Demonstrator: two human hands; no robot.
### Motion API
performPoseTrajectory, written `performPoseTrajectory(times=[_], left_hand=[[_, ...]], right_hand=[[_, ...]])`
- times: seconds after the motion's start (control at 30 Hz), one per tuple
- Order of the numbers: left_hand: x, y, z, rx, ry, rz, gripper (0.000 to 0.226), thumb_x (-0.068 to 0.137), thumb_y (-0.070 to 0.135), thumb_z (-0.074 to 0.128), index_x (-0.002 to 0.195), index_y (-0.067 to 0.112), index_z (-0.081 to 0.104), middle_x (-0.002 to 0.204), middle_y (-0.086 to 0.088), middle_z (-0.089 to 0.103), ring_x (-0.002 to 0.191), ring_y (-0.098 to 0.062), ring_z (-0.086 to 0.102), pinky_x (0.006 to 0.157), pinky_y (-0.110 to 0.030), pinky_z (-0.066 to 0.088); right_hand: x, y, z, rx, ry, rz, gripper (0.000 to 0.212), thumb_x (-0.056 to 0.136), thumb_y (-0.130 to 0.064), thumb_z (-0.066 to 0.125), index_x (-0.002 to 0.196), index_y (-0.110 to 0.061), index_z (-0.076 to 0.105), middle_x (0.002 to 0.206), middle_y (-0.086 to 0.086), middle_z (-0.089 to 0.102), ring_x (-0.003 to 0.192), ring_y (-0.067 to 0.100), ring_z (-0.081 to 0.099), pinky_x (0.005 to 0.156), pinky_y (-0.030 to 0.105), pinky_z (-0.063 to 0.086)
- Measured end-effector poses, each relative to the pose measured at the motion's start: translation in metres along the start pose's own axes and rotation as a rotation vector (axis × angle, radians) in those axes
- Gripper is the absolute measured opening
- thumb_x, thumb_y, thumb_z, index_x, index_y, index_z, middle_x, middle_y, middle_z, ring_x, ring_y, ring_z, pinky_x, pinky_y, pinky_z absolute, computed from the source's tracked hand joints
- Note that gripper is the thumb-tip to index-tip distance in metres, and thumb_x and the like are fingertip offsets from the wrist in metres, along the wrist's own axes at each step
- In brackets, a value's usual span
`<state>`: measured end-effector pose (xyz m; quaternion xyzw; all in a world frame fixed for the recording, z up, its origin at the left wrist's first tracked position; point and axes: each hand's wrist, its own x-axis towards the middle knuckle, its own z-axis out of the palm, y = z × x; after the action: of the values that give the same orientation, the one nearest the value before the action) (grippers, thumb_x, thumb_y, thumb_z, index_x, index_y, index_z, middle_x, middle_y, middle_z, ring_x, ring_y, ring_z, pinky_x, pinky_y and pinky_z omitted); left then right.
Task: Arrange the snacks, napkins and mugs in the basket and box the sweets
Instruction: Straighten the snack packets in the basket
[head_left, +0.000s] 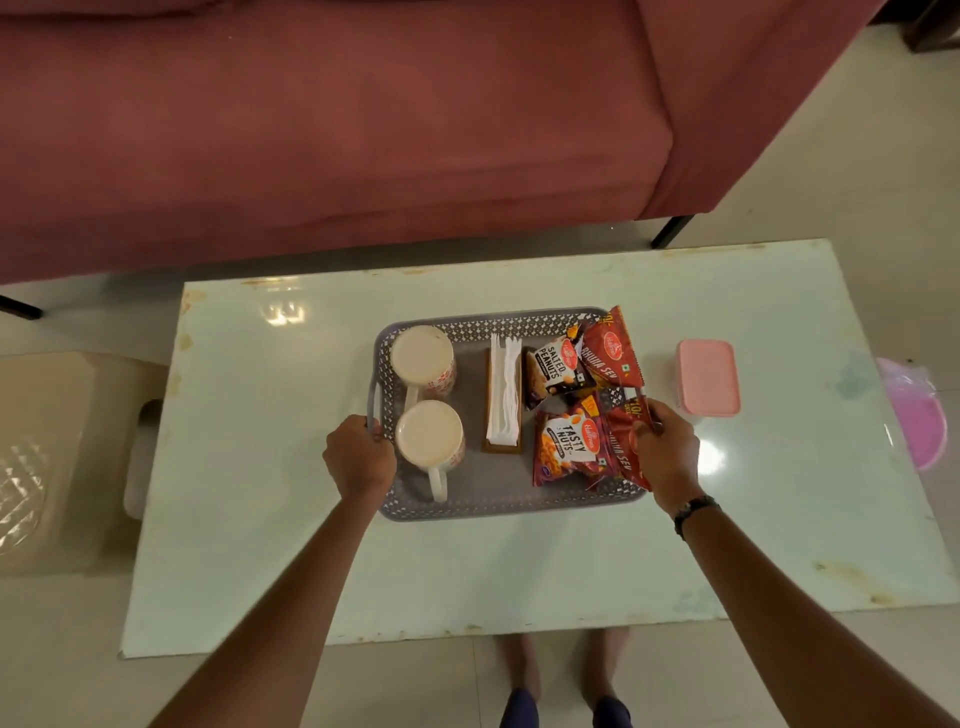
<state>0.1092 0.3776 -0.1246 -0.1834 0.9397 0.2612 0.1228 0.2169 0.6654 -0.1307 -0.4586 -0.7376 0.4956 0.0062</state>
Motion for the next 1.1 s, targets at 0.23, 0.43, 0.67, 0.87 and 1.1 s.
performPoseTrajectory(times=[0.23, 0.43, 0.67, 0.87, 1.1], left_hand=[[-0.005, -0.001, 0.01, -0.004, -0.028, -0.016, 0.02, 0.085, 0.005, 0.053, 0.097, -0.001, 0.069, 0.099, -0.022, 0.071, 0.097, -0.041, 0.063, 0.084, -0.041, 0.048], [-0.001, -0.005, 0.009, -0.016, -0.035, -0.022, 0.019, 0.086, 0.008, 0.056, 0.098, 0.0, 0.069, 0.099, -0.023, 0.071, 0.097, -0.041, 0.063, 0.082, -0.041, 0.049], [-0.008, 0.0, 0.006, -0.139, -0.038, -0.081, 0.027, 0.083, 0.001, 0.053, 0.11, 0.0, 0.058, 0.11, -0.02, 0.066, 0.104, -0.039, 0.059, 0.079, -0.035, 0.042], [-0.057, 0.056, 0.025, -0.138, 0.21, 0.188, 0.038, 0.077, -0.004, 0.055, 0.115, 0.002, 0.055, 0.119, -0.017, 0.058, 0.113, -0.034, 0.05, 0.094, -0.038, 0.039], [-0.127, 0.164, 0.082, -0.401, -0.174, 0.484, 0.025, 0.088, -0.003, 0.047, 0.109, 0.005, 0.058, 0.106, -0.001, 0.061, 0.098, -0.011, 0.056, 0.084, -0.018, 0.049]], right_hand=[[0.002, 0.011, -0.006, 0.024, -0.005, 0.019, 0.035, 0.091, 0.001, 0.043, 0.121, -0.008, 0.059, 0.11, 0.015, 0.067, 0.091, 0.028, 0.064, 0.078, 0.034, 0.053], [0.004, 0.012, -0.006, 0.056, -0.043, 0.006, 0.031, 0.094, -0.002, 0.044, 0.121, -0.008, 0.058, 0.111, 0.014, 0.066, 0.091, 0.026, 0.064, 0.073, 0.028, 0.05], [0.007, 0.015, -0.006, 0.068, -0.07, 0.021, 0.029, 0.095, -0.007, 0.047, 0.123, -0.009, 0.055, 0.121, 0.015, 0.063, 0.101, 0.029, 0.064, 0.073, 0.029, 0.05], [0.0, 0.01, -0.022, 0.09, 0.054, -0.107, 0.029, 0.092, -0.021, 0.057, 0.118, -0.008, 0.059, 0.123, 0.01, 0.061, 0.101, 0.018, 0.06, 0.089, 0.034, 0.052], [0.031, 0.006, -0.068, 0.035, 0.245, -0.194, 0.027, 0.094, -0.01, 0.049, 0.12, -0.006, 0.058, 0.122, 0.012, 0.059, 0.097, 0.015, 0.058, 0.082, 0.025, 0.046]])
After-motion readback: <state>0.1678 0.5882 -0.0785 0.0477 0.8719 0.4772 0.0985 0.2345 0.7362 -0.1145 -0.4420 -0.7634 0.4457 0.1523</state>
